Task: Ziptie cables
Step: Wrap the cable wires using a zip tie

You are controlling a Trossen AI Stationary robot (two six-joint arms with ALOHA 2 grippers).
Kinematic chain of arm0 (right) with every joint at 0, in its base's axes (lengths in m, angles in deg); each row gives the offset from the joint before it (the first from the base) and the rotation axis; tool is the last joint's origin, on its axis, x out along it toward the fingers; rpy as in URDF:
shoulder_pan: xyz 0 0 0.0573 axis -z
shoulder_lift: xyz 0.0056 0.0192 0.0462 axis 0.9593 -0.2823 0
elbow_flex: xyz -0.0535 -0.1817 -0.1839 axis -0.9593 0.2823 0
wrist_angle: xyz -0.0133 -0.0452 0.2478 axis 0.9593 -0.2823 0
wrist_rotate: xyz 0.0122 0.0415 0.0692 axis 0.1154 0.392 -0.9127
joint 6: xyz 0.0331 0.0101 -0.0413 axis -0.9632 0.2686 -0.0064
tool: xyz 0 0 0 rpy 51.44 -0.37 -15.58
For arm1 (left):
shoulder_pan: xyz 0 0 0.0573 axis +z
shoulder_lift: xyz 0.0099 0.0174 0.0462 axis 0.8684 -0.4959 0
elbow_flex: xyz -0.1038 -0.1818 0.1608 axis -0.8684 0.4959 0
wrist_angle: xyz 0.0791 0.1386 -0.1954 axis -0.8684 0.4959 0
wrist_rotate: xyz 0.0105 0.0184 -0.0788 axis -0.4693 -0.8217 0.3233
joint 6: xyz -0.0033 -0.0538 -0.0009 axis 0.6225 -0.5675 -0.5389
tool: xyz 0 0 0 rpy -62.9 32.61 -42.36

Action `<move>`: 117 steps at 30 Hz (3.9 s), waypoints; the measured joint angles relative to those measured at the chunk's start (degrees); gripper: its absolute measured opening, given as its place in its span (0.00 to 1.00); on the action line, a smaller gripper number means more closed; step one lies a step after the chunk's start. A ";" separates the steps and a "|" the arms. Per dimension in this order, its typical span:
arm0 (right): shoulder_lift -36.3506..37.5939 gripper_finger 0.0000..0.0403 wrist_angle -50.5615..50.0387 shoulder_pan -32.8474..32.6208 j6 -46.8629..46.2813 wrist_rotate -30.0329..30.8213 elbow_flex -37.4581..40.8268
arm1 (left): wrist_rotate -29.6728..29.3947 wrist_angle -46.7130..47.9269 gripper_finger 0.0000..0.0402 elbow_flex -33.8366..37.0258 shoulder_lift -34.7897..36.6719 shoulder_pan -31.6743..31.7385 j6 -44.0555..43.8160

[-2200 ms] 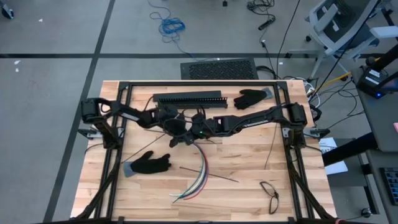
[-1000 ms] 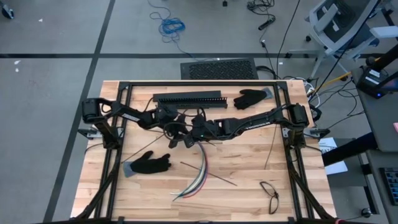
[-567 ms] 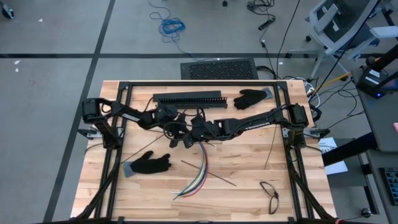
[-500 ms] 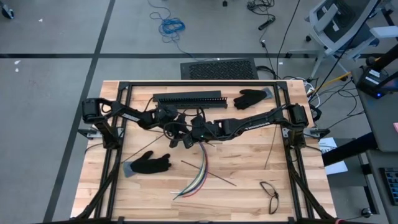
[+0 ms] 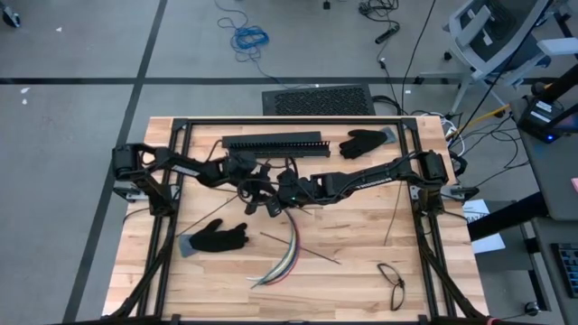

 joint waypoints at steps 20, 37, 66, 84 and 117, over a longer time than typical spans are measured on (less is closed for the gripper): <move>0.00 0.00 -2.69 -0.22 0.09 -0.90 0.02 | -0.26 3.43 0.23 0.04 3.33 3.03 0.69; 0.00 0.00 -3.79 0.46 0.68 -2.78 0.02 | 1.10 14.23 0.23 0.02 4.98 1.65 8.37; -0.02 0.00 2.29 -0.92 1.83 -9.01 0.02 | -1.39 16.93 0.23 0.00 5.32 1.65 15.19; -0.04 0.00 3.84 -6.44 -0.41 -14.70 0.02 | 3.19 37.22 0.23 0.02 19.59 -5.11 15.51; -0.26 0.00 6.19 -6.97 1.50 -14.94 0.02 | -5.07 25.11 0.23 0.00 14.01 -12.21 17.11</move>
